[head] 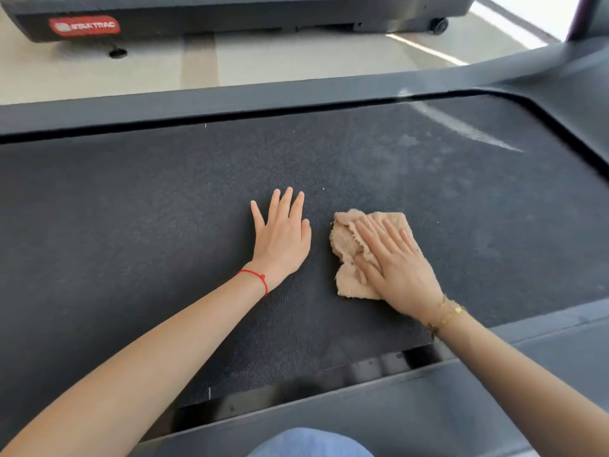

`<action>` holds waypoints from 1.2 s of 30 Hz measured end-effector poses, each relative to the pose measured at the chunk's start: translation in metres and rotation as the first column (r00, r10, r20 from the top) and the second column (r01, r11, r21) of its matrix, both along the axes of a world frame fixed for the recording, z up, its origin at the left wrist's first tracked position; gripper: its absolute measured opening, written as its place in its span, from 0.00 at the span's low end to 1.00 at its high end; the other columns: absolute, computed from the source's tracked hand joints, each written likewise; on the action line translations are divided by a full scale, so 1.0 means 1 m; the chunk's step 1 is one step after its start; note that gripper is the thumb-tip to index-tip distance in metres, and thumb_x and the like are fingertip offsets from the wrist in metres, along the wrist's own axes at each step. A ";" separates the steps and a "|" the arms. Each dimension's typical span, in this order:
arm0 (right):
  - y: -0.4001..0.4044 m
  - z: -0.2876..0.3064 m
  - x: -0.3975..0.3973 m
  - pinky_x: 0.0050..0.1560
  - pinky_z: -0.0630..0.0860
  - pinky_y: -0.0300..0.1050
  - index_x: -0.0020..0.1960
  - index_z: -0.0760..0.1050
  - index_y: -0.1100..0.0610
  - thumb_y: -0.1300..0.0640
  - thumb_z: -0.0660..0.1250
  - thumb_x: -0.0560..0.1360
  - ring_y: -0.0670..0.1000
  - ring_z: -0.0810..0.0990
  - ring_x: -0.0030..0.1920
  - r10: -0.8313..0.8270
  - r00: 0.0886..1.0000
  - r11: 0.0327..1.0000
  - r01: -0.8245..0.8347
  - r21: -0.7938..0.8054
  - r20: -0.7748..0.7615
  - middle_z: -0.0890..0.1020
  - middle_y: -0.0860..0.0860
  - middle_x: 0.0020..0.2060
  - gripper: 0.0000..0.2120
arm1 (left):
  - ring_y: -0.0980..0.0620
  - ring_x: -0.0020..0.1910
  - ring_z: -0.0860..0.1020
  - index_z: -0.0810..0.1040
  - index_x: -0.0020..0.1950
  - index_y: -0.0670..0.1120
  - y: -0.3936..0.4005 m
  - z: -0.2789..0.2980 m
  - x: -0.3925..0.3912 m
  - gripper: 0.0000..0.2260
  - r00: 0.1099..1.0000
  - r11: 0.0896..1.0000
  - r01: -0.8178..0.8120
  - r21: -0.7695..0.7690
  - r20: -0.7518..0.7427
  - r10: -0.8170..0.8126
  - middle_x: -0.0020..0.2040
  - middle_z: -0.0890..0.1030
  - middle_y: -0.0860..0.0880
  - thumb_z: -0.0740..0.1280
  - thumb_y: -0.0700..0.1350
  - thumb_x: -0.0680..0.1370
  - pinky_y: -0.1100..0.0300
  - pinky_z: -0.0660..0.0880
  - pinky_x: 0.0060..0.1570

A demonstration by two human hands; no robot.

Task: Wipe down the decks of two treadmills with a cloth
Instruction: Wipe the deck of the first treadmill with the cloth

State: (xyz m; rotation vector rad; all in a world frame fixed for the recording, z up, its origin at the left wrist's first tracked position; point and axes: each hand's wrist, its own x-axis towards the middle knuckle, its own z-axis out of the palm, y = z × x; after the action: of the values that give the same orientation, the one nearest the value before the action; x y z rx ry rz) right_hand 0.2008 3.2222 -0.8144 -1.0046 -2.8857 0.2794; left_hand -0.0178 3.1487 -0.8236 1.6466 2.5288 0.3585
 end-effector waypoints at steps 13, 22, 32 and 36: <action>0.120 -0.009 -0.033 0.78 0.43 0.52 0.79 0.52 0.45 0.42 0.45 0.82 0.52 0.49 0.79 0.255 0.967 0.967 -0.255 0.024 -0.010 0.55 0.43 0.78 0.26 | 0.46 0.80 0.47 0.51 0.81 0.47 0.078 -0.007 0.000 0.25 0.975 0.977 -0.215 0.010 -0.064 0.215 0.81 0.51 0.47 0.50 0.50 0.84 0.33 0.43 0.74; 0.269 -0.004 -0.082 0.77 0.41 0.57 0.80 0.46 0.47 0.45 0.42 0.83 0.57 0.47 0.79 -0.144 0.989 0.990 0.144 0.010 0.021 0.51 0.48 0.79 0.26 | 0.48 0.80 0.46 0.51 0.81 0.50 0.095 -0.013 0.004 0.25 0.956 0.960 -0.281 -0.008 -0.087 0.279 0.81 0.51 0.49 0.48 0.52 0.84 0.34 0.44 0.75; 0.227 -0.004 -0.164 0.77 0.45 0.55 0.79 0.50 0.47 0.45 0.43 0.84 0.55 0.51 0.78 0.340 0.940 0.938 -0.341 0.061 0.035 0.56 0.47 0.79 0.25 | 0.49 0.80 0.45 0.49 0.81 0.49 0.095 -0.012 0.003 0.26 0.956 0.962 -0.270 -0.035 -0.126 0.264 0.81 0.50 0.49 0.48 0.51 0.84 0.35 0.45 0.75; 0.285 -0.004 -0.141 0.75 0.49 0.56 0.79 0.50 0.47 0.46 0.44 0.83 0.55 0.55 0.77 0.210 0.977 0.970 -0.212 0.121 0.027 0.60 0.51 0.77 0.25 | 0.50 0.80 0.45 0.49 0.81 0.51 0.094 -0.013 0.002 0.25 0.956 0.960 -0.278 -0.025 -0.105 0.274 0.81 0.50 0.50 0.48 0.51 0.84 0.36 0.44 0.75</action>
State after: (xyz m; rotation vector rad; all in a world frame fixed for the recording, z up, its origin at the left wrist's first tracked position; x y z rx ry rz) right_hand 0.0595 3.5073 -0.8182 -0.6838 -2.9818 0.1034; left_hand -0.0153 3.2430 -0.8369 1.3293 2.8285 0.2516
